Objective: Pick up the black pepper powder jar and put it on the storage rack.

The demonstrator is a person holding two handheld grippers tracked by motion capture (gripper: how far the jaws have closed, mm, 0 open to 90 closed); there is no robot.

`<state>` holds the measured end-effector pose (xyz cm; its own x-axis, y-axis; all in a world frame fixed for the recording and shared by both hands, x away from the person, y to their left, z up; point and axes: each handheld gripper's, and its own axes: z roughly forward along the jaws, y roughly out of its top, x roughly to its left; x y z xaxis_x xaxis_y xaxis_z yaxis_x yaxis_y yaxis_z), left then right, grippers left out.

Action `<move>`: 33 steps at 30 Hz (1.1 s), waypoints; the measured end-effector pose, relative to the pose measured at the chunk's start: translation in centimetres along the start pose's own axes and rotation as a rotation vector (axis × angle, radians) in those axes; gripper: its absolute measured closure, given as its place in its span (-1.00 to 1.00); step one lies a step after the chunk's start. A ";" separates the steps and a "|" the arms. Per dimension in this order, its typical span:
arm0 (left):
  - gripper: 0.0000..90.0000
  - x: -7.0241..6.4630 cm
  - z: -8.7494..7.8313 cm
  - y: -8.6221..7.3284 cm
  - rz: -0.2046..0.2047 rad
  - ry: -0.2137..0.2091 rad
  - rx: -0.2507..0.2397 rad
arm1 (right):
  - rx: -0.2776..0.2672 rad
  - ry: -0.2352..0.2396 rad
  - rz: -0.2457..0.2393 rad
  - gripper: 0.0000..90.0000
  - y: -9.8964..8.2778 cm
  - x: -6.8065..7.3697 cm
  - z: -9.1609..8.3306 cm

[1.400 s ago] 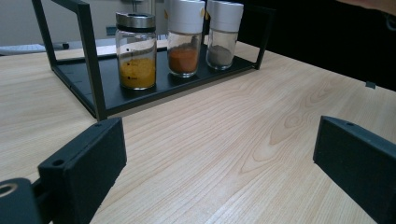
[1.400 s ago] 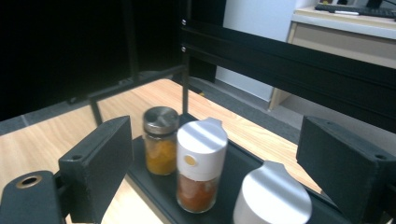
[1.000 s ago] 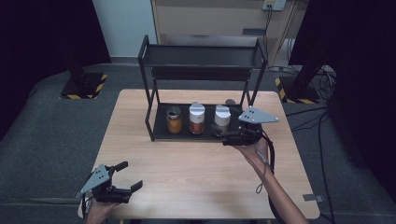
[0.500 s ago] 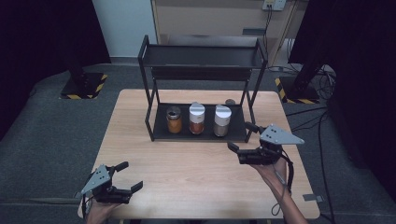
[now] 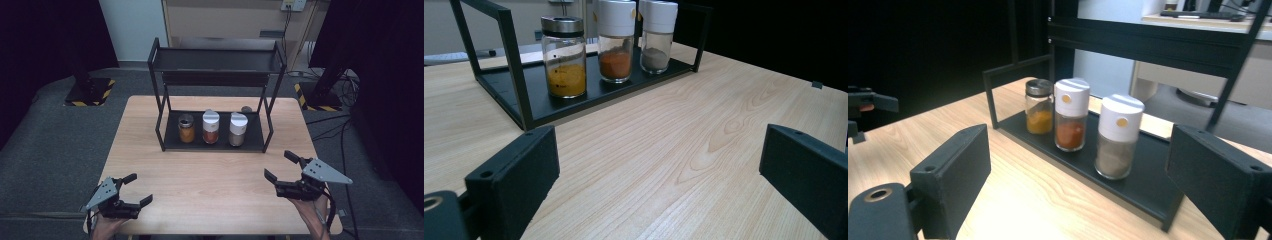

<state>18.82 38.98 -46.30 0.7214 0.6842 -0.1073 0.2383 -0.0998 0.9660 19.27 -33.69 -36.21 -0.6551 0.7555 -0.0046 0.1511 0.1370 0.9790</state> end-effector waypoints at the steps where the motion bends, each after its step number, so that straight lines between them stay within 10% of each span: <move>1: -0.96 0.0 0.0 0.0 0.000 0.000 0.000 | 0.001 -0.004 0.003 -0.76 -0.2 0.0 -0.3; 33: -0.96 0.1 0.1 0.0 -0.001 -0.011 -0.005 | 0.108 -0.011 0.045 -0.75 -6.2 -0.3 -0.9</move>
<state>18.94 38.97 -46.35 0.7285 0.6760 -0.1107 0.2360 -0.0960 0.9670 17.83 -35.38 -42.12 -0.6377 0.7695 0.0364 0.2595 0.1701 0.9506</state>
